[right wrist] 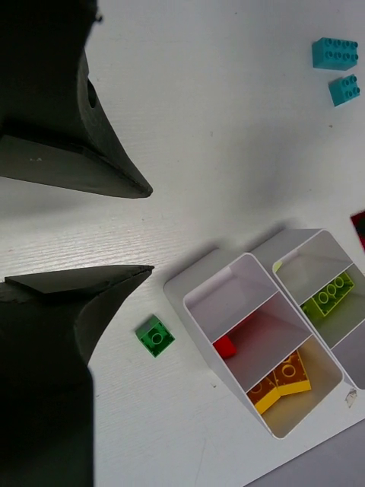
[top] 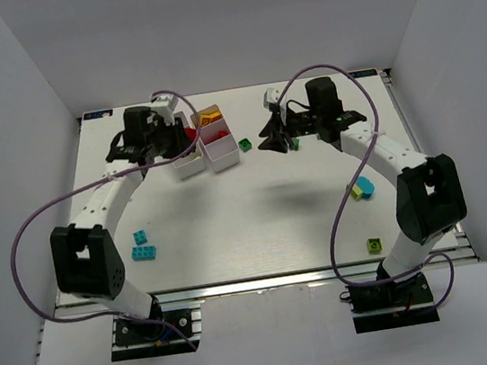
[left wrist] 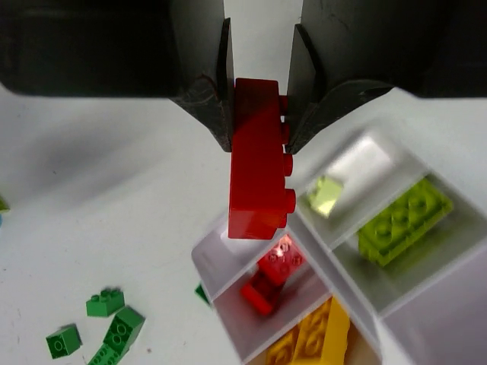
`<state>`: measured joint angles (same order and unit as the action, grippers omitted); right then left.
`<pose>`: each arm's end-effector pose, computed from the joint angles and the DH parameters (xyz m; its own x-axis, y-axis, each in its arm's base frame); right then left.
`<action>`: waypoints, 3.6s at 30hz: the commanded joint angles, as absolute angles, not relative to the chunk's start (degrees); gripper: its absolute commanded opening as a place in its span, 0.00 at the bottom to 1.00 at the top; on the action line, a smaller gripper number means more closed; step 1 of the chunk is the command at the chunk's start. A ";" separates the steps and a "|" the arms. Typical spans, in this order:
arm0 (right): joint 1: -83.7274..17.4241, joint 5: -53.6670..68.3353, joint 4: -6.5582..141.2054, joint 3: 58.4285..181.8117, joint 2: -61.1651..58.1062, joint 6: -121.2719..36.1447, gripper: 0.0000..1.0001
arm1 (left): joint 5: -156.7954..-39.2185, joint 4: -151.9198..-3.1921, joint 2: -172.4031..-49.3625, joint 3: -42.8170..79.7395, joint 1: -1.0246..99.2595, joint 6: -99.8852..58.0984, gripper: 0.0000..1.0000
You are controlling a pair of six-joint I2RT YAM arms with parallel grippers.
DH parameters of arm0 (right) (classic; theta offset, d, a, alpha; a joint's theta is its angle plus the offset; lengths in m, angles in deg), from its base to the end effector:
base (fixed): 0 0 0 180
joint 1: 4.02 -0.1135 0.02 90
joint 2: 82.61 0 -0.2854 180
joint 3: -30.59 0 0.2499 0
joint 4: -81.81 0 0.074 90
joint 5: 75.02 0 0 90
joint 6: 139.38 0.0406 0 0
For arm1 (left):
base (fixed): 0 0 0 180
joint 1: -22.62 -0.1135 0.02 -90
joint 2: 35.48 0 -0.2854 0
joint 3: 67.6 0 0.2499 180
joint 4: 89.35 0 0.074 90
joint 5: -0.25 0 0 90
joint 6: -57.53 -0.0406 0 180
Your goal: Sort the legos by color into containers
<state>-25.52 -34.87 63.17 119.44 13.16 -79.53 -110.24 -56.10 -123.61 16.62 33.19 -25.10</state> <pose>0.3488 0.1708 0.3241 0.0938 -0.3111 -0.9457 -0.9607 0.2208 -0.1679 0.3408 -0.0780 0.3140 -0.6461 -0.0017 -0.7632 0.3662 0.8767 -0.3119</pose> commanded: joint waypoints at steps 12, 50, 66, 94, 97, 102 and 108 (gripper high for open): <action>-23.72 -34.77 62.65 115.42 6.42 -80.14 0.46 | -95.47 -50.40 -143.66 41.55 45.02 -43.89 0.25; -21.60 -36.27 62.73 114.45 5.72 -79.87 0.47 | -79.03 -55.58 -145.44 44.91 46.53 -41.27 0.47; -21.60 -36.88 62.56 113.74 6.60 -79.61 0.48 | -83.78 -51.99 -116.69 11.79 13.49 -4.98 0.70; -20.64 -37.58 61.68 115.41 8.97 -79.97 0.50 | -84.39 -59.54 -145.07 19.68 8.91 -40.21 0.86; -20.20 -37.85 61.68 116.29 10.02 -79.35 0.50 | -83.86 -63.23 -146.04 19.15 8.99 -41.17 0.87; -19.06 -38.11 61.85 116.47 10.29 -78.47 0.50 | -78.60 -63.24 -148.85 21.87 9.08 -43.11 0.87; -18.00 -38.02 62.12 116.64 11.34 -77.77 0.49 | -76.30 -66.04 -148.33 20.56 9.08 -43.63 0.87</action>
<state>-18.64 -36.51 61.61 114.13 10.73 -79.11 -78.94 -63.09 -149.10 20.27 9.30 -42.30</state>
